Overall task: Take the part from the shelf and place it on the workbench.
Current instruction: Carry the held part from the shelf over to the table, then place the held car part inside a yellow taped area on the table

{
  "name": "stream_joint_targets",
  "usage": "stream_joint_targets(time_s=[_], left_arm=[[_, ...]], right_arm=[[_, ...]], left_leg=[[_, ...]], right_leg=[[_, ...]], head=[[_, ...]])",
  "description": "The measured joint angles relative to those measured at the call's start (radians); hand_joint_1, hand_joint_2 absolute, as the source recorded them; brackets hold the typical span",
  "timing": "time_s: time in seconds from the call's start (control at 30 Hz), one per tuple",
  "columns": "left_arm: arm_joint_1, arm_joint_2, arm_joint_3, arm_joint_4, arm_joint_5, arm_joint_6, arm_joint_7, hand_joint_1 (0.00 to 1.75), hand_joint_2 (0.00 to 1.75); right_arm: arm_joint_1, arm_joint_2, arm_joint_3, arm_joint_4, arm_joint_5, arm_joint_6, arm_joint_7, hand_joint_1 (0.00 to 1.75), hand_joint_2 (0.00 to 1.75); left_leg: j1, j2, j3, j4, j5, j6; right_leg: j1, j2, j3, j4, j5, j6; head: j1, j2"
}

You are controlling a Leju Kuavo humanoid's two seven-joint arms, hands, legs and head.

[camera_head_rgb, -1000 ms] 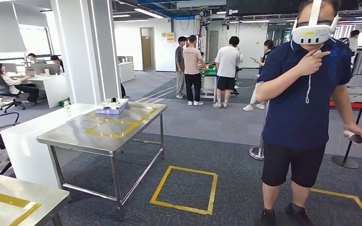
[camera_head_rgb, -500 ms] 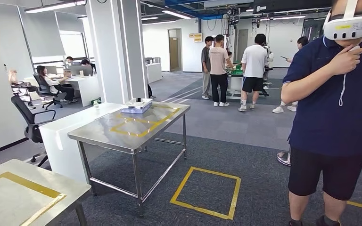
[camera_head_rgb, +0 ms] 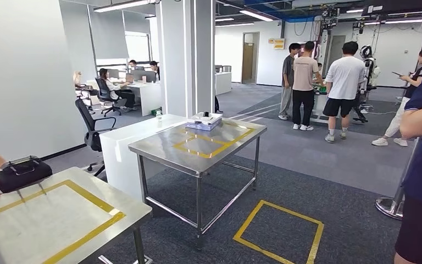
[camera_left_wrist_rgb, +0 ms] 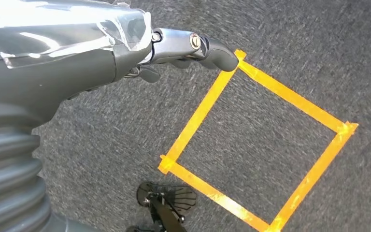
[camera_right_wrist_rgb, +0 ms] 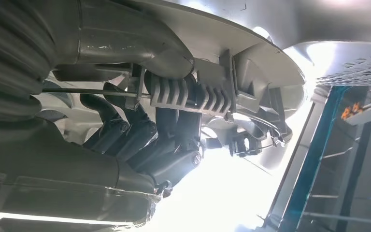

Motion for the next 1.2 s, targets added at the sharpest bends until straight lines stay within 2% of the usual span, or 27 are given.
stream_joint_targets(time_s=[0.03,0.07,0.1,0.13,0.2,0.23,0.3,0.33,0.37,0.43,0.5,0.53,0.57,0.6,0.67,0.73,0.8,0.83,0.87,0.93,0.97,1.0,1.03,1.07,1.13,1.17,1.2], left_arm=[[-0.003,0.0,0.003,0.003,-0.006,0.0,-0.003,0.0,1.75],[-0.005,0.0,0.007,0.006,-0.01,0.001,-0.006,0.0,1.75],[-0.007,0.0,0.01,0.008,-0.013,0.001,-0.007,0.0,1.75],[-0.008,0.0,0.013,0.01,-0.017,0.001,-0.009,0.0,1.75],[-0.009,0.001,0.018,0.012,-0.021,0.001,-0.011,0.0,1.75],[-0.009,0.001,0.022,0.012,-0.021,0.001,-0.012,0.0,1.75],[-0.009,0.001,0.031,0.012,-0.022,0.001,-0.012,0.0,1.75],[-0.008,0.001,0.035,0.012,-0.022,0.001,-0.012,0.0,1.75],[-0.01,0.002,0.038,0.012,-0.022,0.001,-0.013,0.0,1.75],[-0.015,0.002,0.039,0.013,-0.022,0.001,-0.013,0.0,1.75],[-0.019,0.002,0.039,0.015,-0.022,0.001,-0.013,0.0,1.75],[-0.019,0.002,0.039,0.016,-0.022,0.001,-0.013,0.0,1.75],[-0.019,0.002,0.039,0.017,-0.022,0.001,-0.013,0.0,1.75],[-0.018,0.002,0.04,0.017,-0.022,0.001,-0.013,0.0,1.75],[-0.019,0.004,0.042,0.017,-0.022,0.001,-0.014,0.0,1.75],[-0.021,0.006,0.043,0.016,-0.022,0.002,-0.015,0.0,1.75],[-0.02,0.006,0.046,0.016,-0.022,0.002,-0.015,0.0,1.75],[-0.019,0.005,0.048,0.016,-0.021,0.002,-0.016,0.0,1.75],[-0.019,0.003,0.05,0.016,-0.021,0.002,-0.016,0.0,1.75],[-0.023,0.0,0.051,0.017,-0.021,0.002,-0.017,0.0,1.75],[-0.025,0.0,0.05,0.018,-0.022,0.001,-0.017,0.0,1.75],[-0.027,0.0,0.05,0.019,-0.022,0.001,-0.017,0.0,1.75],[-0.027,0.0,0.049,0.019,-0.022,0.001,-0.017,0.0,1.75],[-0.027,0.0,0.05,0.02,-0.022,0.001,-0.017,0.0,1.75],[-0.026,0.0,0.05,0.021,-0.022,0.001,-0.017,0.0,1.75],[-0.025,0.0,0.05,0.021,-0.022,0.0,-0.017,0.0,1.75],[-0.025,0.0,0.051,0.021,-0.022,-0.001,-0.017,0.0,1.75]], right_arm=[[0.0,0.0,0.002,0.0,0.0,0.0,0.001,1.68,1.75],[0.0,0.0,0.003,0.0,0.0,0.0,0.002,1.68,1.75],[-0.001,0.0,0.005,0.0,0.0,0.0,0.003,1.68,1.75],[-0.001,0.0,0.006,0.0,0.0,0.0,0.004,1.68,1.75],[-0.002,0.0,0.007,0.001,-0.002,0.0,0.005,1.68,1.75],[-0.003,0.0,0.009,0.001,-0.003,0.0,0.005,1.68,1.75],[-0.005,0.002,0.012,0.002,-0.004,-0.001,0.004,1.68,1.75],[-0.007,0.003,0.013,0.002,-0.004,-0.001,0.005,1.68,1.75],[-0.008,0.003,0.013,0.002,-0.004,-0.001,0.005,1.68,1.75],[-0.009,0.004,0.013,0.002,-0.004,-0.001,0.006,1.68,1.75],[-0.009,0.005,0.014,0.002,-0.005,-0.001,0.005,1.68,1.75],[-0.009,0.005,0.015,0.002,-0.004,-0.001,0.005,1.68,1.75],[-0.009,0.005,0.015,0.002,-0.004,-0.001,0.006,1.68,1.75],[-0.009,0.005,0.016,0.002,-0.004,-0.001,0.006,1.68,1.75],[-0.01,0.006,0.016,0.002,-0.004,-0.001,0.006,1.68,1.75],[-0.012,0.006,0.016,0.002,-0.005,-0.001,0.005,1.68,1.75],[-0.013,0.008,0.016,0.001,-0.004,-0.001,0.005,1.68,1.75],[-0.013,0.009,0.016,0.001,-0.004,-0.001,0.005,1.68,1.75],[-0.014,0.009,0.016,0.001,-0.005,-0.001,0.005,1.68,1.75],[-0.013,0.008,0.015,0.002,-0.005,-0.002,0.005,1.68,1.75],[-0.012,0.007,0.015,0.002,-0.005,-0.002,0.004,1.68,1.75],[-0.012,0.006,0.015,0.002,-0.005,-0.002,0.005,1.68,1.75],[-0.011,0.006,0.015,0.003,-0.005,-0.002,0.005,1.68,1.75],[-0.011,0.006,0.015,0.003,-0.005,-0.002,0.005,1.68,1.75],[-0.011,0.005,0.015,0.003,-0.005,-0.002,0.005,1.68,1.75],[-0.011,0.004,0.016,0.003,-0.005,-0.002,0.006,1.68,1.75],[-0.012,0.004,0.016,0.003,-0.006,-0.002,0.005,1.68,1.75]], left_leg=[[0.0,-0.018,0.001,0.001,-0.001,-0.001],[0.001,-0.034,0.004,0.002,-0.003,-0.004],[0.002,-0.05,0.006,0.004,-0.005,-0.008],[0.002,-0.065,0.006,0.008,-0.009,-0.013],[0.001,-0.088,-0.001,0.017,-0.015,-0.023],[0.001,-0.096,-0.006,0.019,-0.016,-0.027],[0.004,-0.105,-0.014,0.02,-0.018,-0.032],[0.004,-0.086,-0.021,0.032,-0.026,-0.035],[0.003,-0.057,-0.034,0.059,-0.041,-0.039],[0.002,0.015,-0.094,0.175,-0.097,-0.045],[0.005,0.041,-0.164,0.3,-0.138,-0.047],[0.006,0.044,-0.177,0.318,-0.135,-0.046],[0.006,0.047,-0.166,0.293,-0.112,-0.043],[0.003,0.055,-0.134,0.231,-0.077,-0.038],[-0.008,0.098,-0.06,0.091,-0.026,-0.02],[-0.02,0.124,-0.03,0.033,-0.017,-0.008],[-0.02,0.103,-0.023,0.022,-0.013,-0.001],[-0.017,0.09,-0.014,0.01,-0.007,0.002],[-0.013,0.076,-0.004,-0.002,0.001,0.006],[-0.005,0.048,0.007,-0.016,0.011,0.009],[-0.003,0.033,0.006,-0.015,0.011,0.01],[-0.002,0.017,0.006,-0.015,0.011,0.009],[-0.001,0.0,0.006,-0.014,0.01,0.008],[0.0,-0.017,0.007,-0.012,0.008,0.005],[0.004,-0.049,0.008,-0.003,0.001,-0.005],[0.005,-0.063,0.005,0.003,-0.003,-0.012],[0.005,-0.074,0.001,0.009,-0.007,-0.018]], right_leg=[[-0.001,0.003,-0.01,0.003,0.009,0.007],[-0.003,0.006,0.001,-0.036,0.036,0.016],[-0.007,0.017,0.029,-0.108,0.074,0.027],[-0.009,0.036,0.057,-0.178,0.107,0.032],[-0.011,0.063,0.093,-0.263,0.145,0.025],[-0.009,0.064,0.095,-0.268,0.147,0.015],[-0.008,0.045,0.099,-0.272,0.147,0.002],[-0.008,0.034,0.102,-0.273,0.145,-0.005],[-0.008,0.024,0.105,-0.274,0.143,-0.011],[-0.004,0.0,0.11,-0.275,0.137,-0.022],[0.003,-0.028,0.112,-0.275,0.133,-0.027],[0.006,-0.041,0.113,-0.275,0.131,-0.029],[0.009,-0.054,0.115,-0.275,0.129,-0.03],[0.012,-0.066,0.118,-0.275,0.126,-0.031],[0.018,-0.087,0.126,-0.275,0.121,-0.029],[0.018,-0.107,0.13,-0.277,0.116,-0.023],[0.017,-0.126,0.135,-0.282,0.113,-0.013],[0.017,-0.116,0.136,-0.279,0.109,-0.01],[0.017,-0.091,0.13,-0.26,0.1,-0.008],[0.012,-0.024,0.083,-0.161,0.059,-0.007],[0.009,-0.006,0.046,-0.091,0.034,-0.007],[0.007,0.001,0.013,-0.035,0.018,-0.004],[0.004,0.002,-0.006,-0.009,0.017,0.003],[0.002,0.004,-0.004,-0.026,0.034,0.012],[-0.007,0.023,0.052,-0.16,0.101,0.032],[-0.01,0.042,0.08,-0.224,0.129,0.036],[-0.011,0.059,0.099,-0.264,0.145,0.033]], head=[[0.0,0.0],[0.001,0.0],[0.001,0.0],[0.002,0.0],[0.002,0.0],[0.002,0.0],[0.0,0.0],[-0.002,0.0],[-0.003,0.0],[-0.006,0.0],[-0.006,0.0],[-0.006,0.0],[-0.006,0.0],[-0.006,0.0],[-0.005,0.0],[-0.004,0.0],[-0.006,0.0],[-0.006,0.0],[-0.006,0.0],[-0.003,0.0],[-0.002,0.0],[-0.001,0.0],[0.0,0.0],[0.0,0.0],[0.001,0.0],[0.001,0.0],[0.001,0.0]])
